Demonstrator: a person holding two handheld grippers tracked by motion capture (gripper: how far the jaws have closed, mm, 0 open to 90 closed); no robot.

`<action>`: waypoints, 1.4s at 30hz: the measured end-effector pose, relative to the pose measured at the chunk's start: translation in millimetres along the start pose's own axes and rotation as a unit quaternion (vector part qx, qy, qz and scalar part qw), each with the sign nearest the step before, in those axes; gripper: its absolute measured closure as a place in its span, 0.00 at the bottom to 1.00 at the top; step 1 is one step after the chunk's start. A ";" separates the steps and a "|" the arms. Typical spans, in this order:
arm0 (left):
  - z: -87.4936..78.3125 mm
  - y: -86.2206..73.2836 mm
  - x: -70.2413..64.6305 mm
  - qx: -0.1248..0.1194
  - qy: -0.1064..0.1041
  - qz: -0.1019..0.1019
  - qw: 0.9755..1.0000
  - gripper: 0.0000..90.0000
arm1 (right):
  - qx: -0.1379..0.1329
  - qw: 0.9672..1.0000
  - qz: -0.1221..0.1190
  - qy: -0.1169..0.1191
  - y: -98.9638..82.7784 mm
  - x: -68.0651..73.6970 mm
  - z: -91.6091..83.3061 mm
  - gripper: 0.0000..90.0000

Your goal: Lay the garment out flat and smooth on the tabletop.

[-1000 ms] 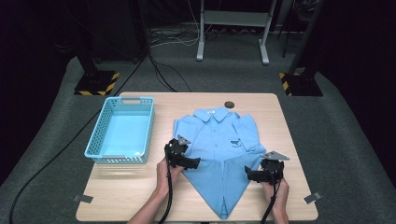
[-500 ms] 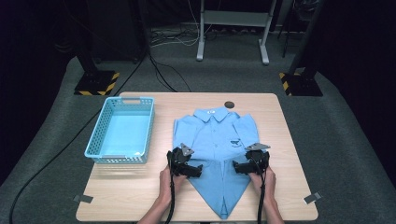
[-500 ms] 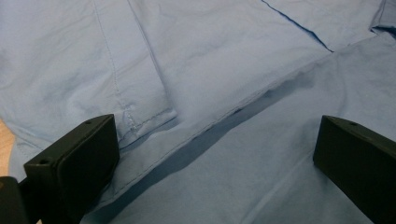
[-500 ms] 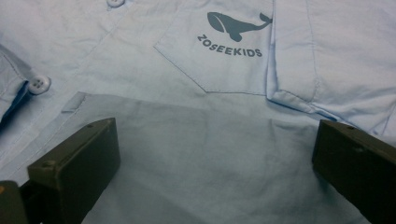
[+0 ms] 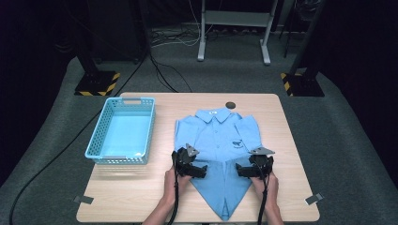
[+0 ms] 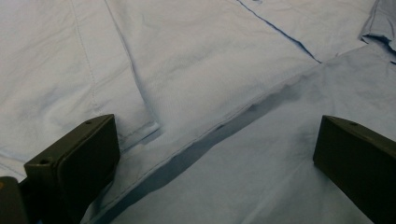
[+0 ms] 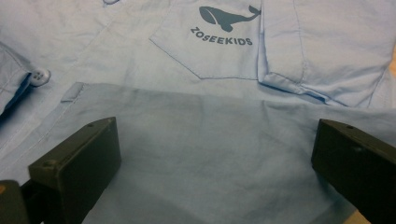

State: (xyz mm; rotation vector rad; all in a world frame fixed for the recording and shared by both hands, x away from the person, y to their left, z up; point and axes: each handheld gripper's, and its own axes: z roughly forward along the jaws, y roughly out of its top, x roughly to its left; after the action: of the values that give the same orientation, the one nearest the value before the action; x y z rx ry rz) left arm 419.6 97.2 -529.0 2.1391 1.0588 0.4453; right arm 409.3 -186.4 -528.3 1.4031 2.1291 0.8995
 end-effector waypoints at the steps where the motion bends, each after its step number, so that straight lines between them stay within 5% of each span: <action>1: 0.4 0.5 -0.5 0.000 -0.001 0.002 1.000 0.00 | 0.001 1.000 0.002 -0.001 -0.8 0.3 -0.9 0.01; 18: 6.5 6.7 -10.2 0.002 -0.014 0.017 1.000 0.00 | -0.001 1.000 0.017 -0.018 -21.6 4.0 -21.7 0.01; 28: 6.0 6.1 -23.7 0.001 -0.007 0.011 1.000 0.00 | -0.002 1.000 0.011 -0.010 -24.7 -2.9 -24.7 0.01; 42: 5.8 5.9 -23.7 0.001 -0.008 0.010 1.000 0.00 | -0.001 1.000 0.000 0.000 -24.9 -3.7 -25.4 0.00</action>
State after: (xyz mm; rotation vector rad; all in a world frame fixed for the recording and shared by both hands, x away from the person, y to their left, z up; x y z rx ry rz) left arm 411.7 73.3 -528.8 2.1530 1.0295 0.4370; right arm 378.0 -203.7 -528.5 1.4031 2.1277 0.9008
